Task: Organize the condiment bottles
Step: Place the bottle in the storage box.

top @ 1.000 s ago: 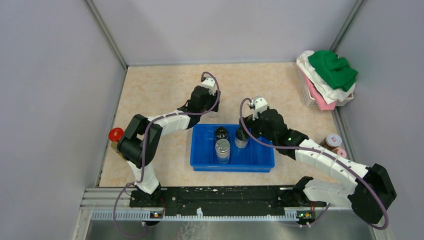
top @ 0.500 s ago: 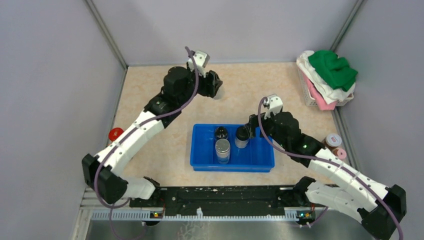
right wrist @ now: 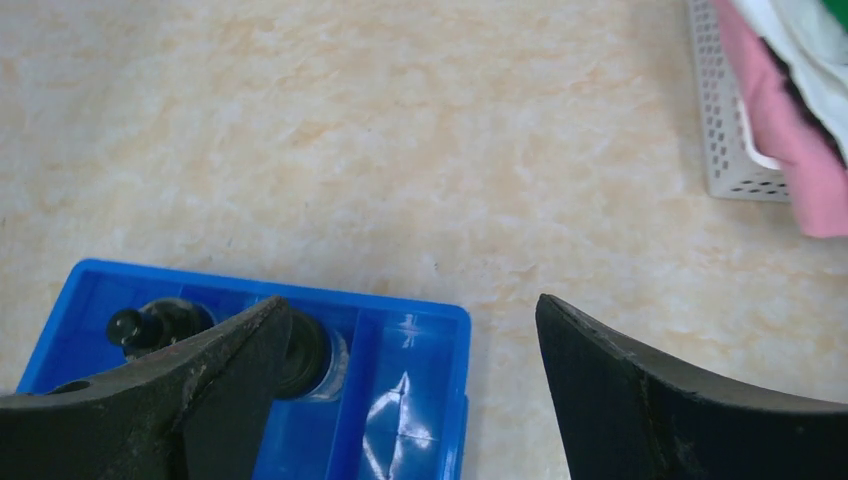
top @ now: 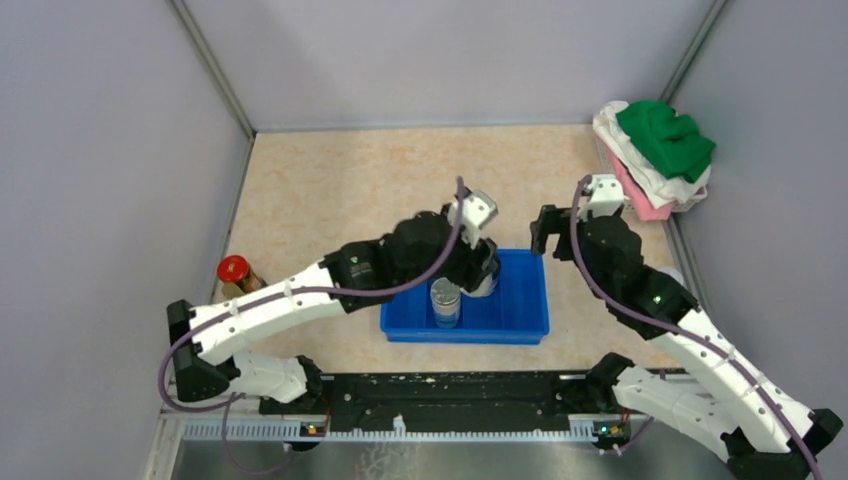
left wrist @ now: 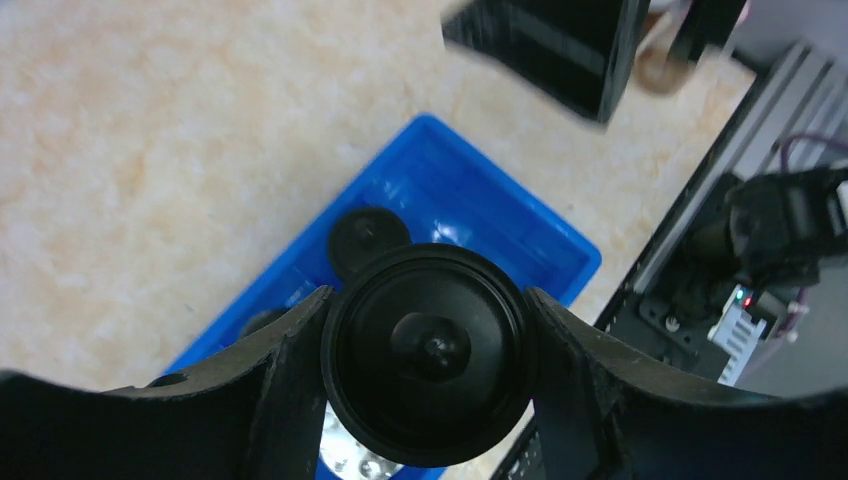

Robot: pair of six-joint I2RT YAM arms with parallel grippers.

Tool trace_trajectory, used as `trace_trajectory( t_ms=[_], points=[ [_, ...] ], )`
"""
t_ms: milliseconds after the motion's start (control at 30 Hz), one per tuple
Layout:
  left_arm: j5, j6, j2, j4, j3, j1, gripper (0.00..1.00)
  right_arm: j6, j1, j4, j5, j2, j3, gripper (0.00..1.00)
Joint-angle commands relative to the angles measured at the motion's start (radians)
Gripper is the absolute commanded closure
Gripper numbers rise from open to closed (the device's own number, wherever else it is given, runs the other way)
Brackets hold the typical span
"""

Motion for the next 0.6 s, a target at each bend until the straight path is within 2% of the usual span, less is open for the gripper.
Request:
trace_trajectory(
  t_ms=[0, 167, 567],
  points=[
    [-0.170, -0.077, 0.052, 0.018, -0.033, -0.108, 0.57, 0.031, -0.035, -0.095, 0.134, -0.026, 0.073, 0.07],
    [-0.192, -0.118, 0.116, 0.123, -0.093, -0.169, 0.58, 0.033, -0.051, -0.103, 0.124, -0.055, 0.056, 0.06],
    [-0.230, -0.132, 0.133, 0.413, -0.273, -0.186, 0.58, 0.017, -0.054, -0.091, 0.091, -0.066, 0.008, 0.06]
  ],
)
